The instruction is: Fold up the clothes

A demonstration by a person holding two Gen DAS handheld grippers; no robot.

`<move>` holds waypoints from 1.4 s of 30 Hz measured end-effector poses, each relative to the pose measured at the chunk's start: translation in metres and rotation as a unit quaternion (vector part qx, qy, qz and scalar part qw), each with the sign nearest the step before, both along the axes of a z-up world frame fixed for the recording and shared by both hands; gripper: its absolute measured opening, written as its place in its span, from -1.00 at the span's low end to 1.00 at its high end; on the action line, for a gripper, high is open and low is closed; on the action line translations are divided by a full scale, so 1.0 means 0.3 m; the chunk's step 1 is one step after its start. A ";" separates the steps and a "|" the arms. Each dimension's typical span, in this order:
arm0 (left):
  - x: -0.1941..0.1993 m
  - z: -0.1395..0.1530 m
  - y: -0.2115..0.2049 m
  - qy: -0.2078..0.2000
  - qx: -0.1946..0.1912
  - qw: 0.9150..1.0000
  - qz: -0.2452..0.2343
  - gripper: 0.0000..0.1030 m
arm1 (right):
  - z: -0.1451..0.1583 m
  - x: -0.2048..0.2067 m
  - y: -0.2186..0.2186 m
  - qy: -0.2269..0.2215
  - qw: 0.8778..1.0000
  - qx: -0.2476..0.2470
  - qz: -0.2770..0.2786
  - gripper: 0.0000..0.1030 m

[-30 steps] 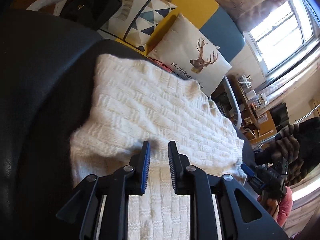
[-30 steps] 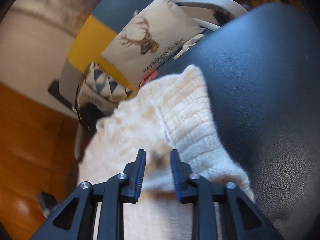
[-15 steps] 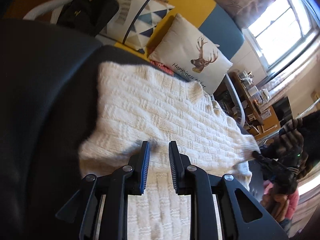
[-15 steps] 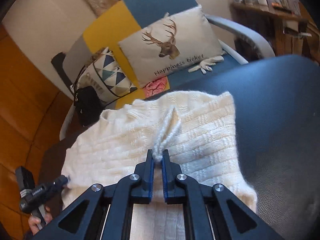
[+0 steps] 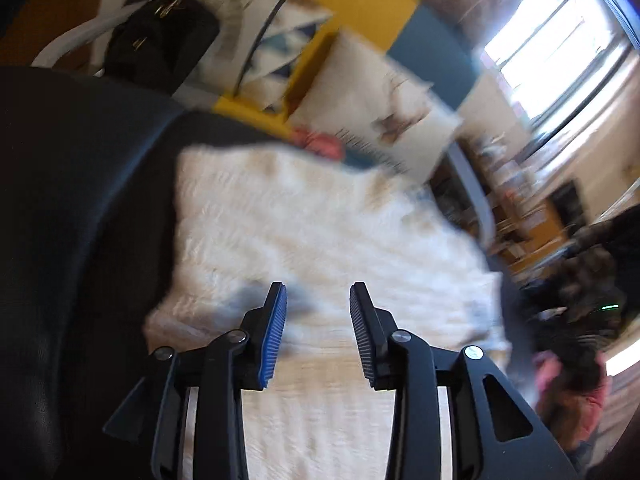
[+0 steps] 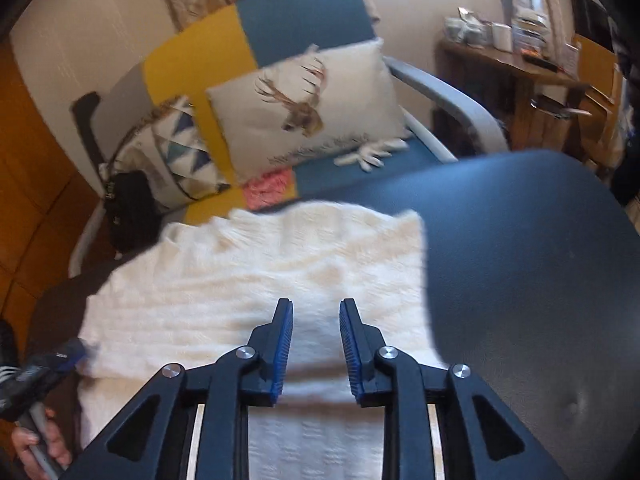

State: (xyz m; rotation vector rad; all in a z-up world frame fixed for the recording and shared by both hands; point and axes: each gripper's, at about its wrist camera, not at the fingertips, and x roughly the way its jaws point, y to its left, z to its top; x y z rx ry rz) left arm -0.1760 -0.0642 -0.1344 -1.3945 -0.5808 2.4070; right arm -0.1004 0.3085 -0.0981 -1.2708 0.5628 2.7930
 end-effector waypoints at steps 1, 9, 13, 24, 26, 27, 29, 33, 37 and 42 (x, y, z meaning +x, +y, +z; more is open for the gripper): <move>0.003 -0.013 -0.005 0.003 0.004 1.000 0.001 -0.33 | -0.009 -0.017 -0.026 -0.005 1.000 -0.005 0.018 -0.51; 0.056 0.066 -0.090 0.043 0.106 0.993 0.017 -0.32 | -0.069 -0.088 -0.052 -0.047 0.997 -0.044 0.047 -0.52; -0.024 0.117 -0.042 0.058 0.111 0.992 0.008 -0.32 | 0.009 -0.173 -0.076 -0.005 0.991 -0.119 0.056 -0.52; -0.126 0.001 -0.141 0.004 0.158 0.985 0.075 -0.41 | -0.237 -0.235 0.019 -0.022 0.964 -0.265 0.016 -0.62; -0.088 0.024 -0.140 0.019 0.182 0.981 0.065 -0.37 | -0.182 -0.182 0.002 0.004 0.959 -0.281 0.043 -0.54; -0.075 0.022 -0.133 0.018 0.160 0.985 0.065 -0.35 | -0.172 -0.157 -0.007 0.004 0.956 -0.289 0.056 -0.54; -0.067 -0.011 -0.128 0.004 0.118 0.991 0.069 -0.34 | -0.177 -0.116 -0.023 -0.010 0.953 -0.294 0.067 -0.54; -0.069 -0.035 -0.190 -0.022 0.128 0.988 0.089 -0.65 | -0.282 -0.121 0.014 -0.053 0.944 -0.325 0.022 -0.84; 0.024 0.069 -0.249 0.012 0.167 0.981 0.102 -0.41 | -0.185 -0.084 -0.026 -0.039 0.947 -0.318 0.034 -0.51; 0.091 0.028 -0.198 -0.013 0.154 0.984 0.089 -0.36 | -0.148 -0.095 -0.169 -0.047 0.953 -0.290 0.076 -0.51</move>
